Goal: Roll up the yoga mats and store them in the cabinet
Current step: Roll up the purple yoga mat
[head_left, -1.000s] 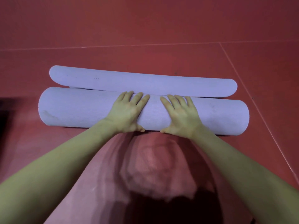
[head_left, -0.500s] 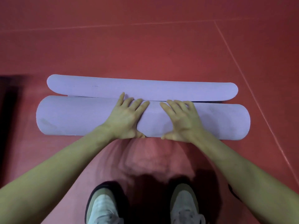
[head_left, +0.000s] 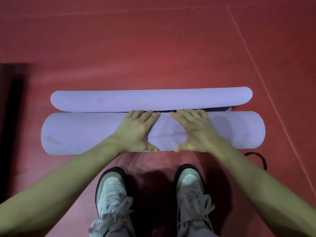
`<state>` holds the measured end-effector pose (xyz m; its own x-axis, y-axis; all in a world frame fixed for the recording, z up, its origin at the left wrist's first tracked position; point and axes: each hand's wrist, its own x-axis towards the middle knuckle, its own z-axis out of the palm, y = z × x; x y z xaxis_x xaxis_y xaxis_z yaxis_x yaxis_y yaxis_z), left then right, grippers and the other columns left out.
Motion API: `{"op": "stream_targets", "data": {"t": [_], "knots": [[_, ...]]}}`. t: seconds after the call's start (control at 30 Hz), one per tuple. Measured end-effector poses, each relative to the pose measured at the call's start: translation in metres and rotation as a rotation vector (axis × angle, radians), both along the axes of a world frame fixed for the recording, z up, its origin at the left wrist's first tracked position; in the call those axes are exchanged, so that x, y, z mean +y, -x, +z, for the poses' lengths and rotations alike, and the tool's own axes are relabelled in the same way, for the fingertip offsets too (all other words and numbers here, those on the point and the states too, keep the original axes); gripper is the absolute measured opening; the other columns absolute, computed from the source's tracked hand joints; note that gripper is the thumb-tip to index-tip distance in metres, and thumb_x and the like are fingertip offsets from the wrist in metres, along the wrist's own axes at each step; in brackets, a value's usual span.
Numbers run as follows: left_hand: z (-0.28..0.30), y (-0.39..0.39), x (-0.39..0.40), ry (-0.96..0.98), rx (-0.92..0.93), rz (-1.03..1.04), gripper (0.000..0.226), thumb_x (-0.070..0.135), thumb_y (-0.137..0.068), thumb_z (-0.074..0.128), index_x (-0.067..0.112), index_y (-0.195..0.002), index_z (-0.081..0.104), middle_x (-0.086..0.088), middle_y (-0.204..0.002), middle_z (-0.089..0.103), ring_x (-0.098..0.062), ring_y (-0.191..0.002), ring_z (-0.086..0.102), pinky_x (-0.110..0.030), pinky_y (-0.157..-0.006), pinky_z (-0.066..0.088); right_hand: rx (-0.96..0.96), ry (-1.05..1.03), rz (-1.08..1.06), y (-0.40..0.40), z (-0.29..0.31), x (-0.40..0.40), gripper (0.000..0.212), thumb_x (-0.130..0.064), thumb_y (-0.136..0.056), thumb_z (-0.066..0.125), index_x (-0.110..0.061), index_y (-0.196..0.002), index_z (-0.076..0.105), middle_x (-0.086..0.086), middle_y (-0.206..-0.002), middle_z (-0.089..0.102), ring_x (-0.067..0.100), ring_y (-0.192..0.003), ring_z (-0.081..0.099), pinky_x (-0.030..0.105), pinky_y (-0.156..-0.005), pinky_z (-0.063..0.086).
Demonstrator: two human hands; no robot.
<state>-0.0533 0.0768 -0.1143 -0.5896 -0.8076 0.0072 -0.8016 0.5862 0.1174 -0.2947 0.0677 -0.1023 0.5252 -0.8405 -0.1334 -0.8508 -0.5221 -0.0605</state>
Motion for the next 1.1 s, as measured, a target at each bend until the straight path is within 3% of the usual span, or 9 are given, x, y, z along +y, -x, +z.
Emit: {"op": "stream_targets", "data": {"t": [0.13,0.23,0.33,0.43,0.67,0.83,0.9,1.0,1.1], "knots": [[-0.002,-0.007,-0.002,0.077,-0.003,-0.026,0.100,0.082,-0.069,0.040,0.004,-0.129,0.057,-0.016,-0.127,0.060,-0.036,-0.107,0.061,-0.041,-0.089,0.046,-0.093,0.027,0.040,0.000,0.001,-0.009,0.112,-0.079,-0.043,0.057,-0.017,-0.136,0.049,0.003,-0.136,0.050,0.026,-0.116,0.044,0.038,-0.098,0.021],[-0.002,-0.013,-0.008,0.142,0.033,0.001,0.086,0.073,-0.079,0.040,0.005,-0.127,0.059,-0.015,-0.128,0.060,-0.034,-0.110,0.060,-0.041,-0.091,0.041,-0.184,0.084,0.028,0.007,0.000,-0.017,0.097,-0.079,-0.058,0.050,-0.019,-0.134,0.052,0.004,-0.133,0.048,0.029,-0.112,0.042,0.038,-0.096,0.022],[-0.001,-0.011,-0.021,0.175,0.074,0.121,0.070,0.061,-0.086,0.042,0.004,-0.121,0.063,-0.013,-0.123,0.064,-0.032,-0.107,0.062,-0.039,-0.088,0.047,-0.259,0.200,-0.058,0.010,-0.006,-0.020,0.073,-0.069,-0.080,0.042,-0.018,-0.131,0.056,0.008,-0.129,0.055,0.029,-0.113,0.045,0.039,-0.096,0.026],[0.006,-0.003,-0.038,0.175,0.067,0.224,0.059,0.050,-0.089,0.040,0.004,-0.116,0.065,-0.014,-0.118,0.066,-0.034,-0.104,0.063,-0.041,-0.085,0.049,-0.299,0.348,-0.192,0.000,-0.014,-0.027,0.056,-0.055,-0.089,0.043,-0.016,-0.123,0.063,0.009,-0.124,0.060,0.025,-0.115,0.045,0.039,-0.095,0.029],[0.003,0.019,-0.053,0.066,-0.069,0.215,0.079,0.062,-0.084,0.027,0.008,-0.138,0.049,-0.015,-0.140,0.050,-0.039,-0.124,0.050,-0.059,-0.100,0.036,-0.307,0.379,-0.358,-0.022,-0.012,-0.060,0.047,-0.044,-0.089,0.043,-0.015,-0.119,0.064,0.014,-0.124,0.059,0.033,-0.109,0.058,0.040,-0.094,0.032],[0.017,0.016,-0.092,-0.078,-0.152,0.242,0.092,0.066,-0.078,-0.005,0.019,-0.152,0.019,-0.006,-0.156,0.025,-0.031,-0.141,0.026,-0.050,-0.113,0.016,-0.330,0.483,-0.195,-0.011,-0.019,-0.053,0.047,-0.042,-0.090,0.049,-0.012,-0.124,0.061,0.015,-0.132,0.054,0.031,-0.114,0.051,0.042,-0.098,0.033],[0.019,0.019,-0.100,-0.066,-0.130,0.262,0.084,0.060,-0.083,0.001,0.016,-0.149,0.030,-0.011,-0.150,0.037,-0.032,-0.135,0.038,-0.049,-0.108,0.026,-0.311,0.469,-0.205,-0.009,-0.020,-0.059,0.050,-0.045,-0.090,0.050,-0.014,-0.128,0.059,0.014,-0.133,0.054,0.030,-0.118,0.051,0.043,-0.100,0.034],[0.010,0.020,-0.102,0.112,-0.048,0.174,0.060,0.045,-0.091,0.031,0.008,-0.130,0.057,-0.020,-0.126,0.060,-0.037,-0.111,0.060,-0.051,-0.092,0.046,-0.270,0.409,-0.244,-0.014,-0.020,-0.074,0.054,-0.049,-0.089,0.044,-0.016,-0.130,0.057,0.014,-0.133,0.055,0.031,-0.121,0.052,0.045,-0.102,0.033],[0.001,0.020,-0.099,0.239,-0.028,0.121,0.056,0.043,-0.090,0.039,0.008,-0.130,0.057,-0.019,-0.130,0.058,-0.037,-0.114,0.058,-0.053,-0.094,0.045,-0.282,0.402,-0.308,-0.022,-0.014,-0.090,0.051,-0.046,-0.089,0.043,-0.016,-0.126,0.060,0.017,-0.131,0.056,0.034,-0.118,0.054,0.047,-0.099,0.038]]}}
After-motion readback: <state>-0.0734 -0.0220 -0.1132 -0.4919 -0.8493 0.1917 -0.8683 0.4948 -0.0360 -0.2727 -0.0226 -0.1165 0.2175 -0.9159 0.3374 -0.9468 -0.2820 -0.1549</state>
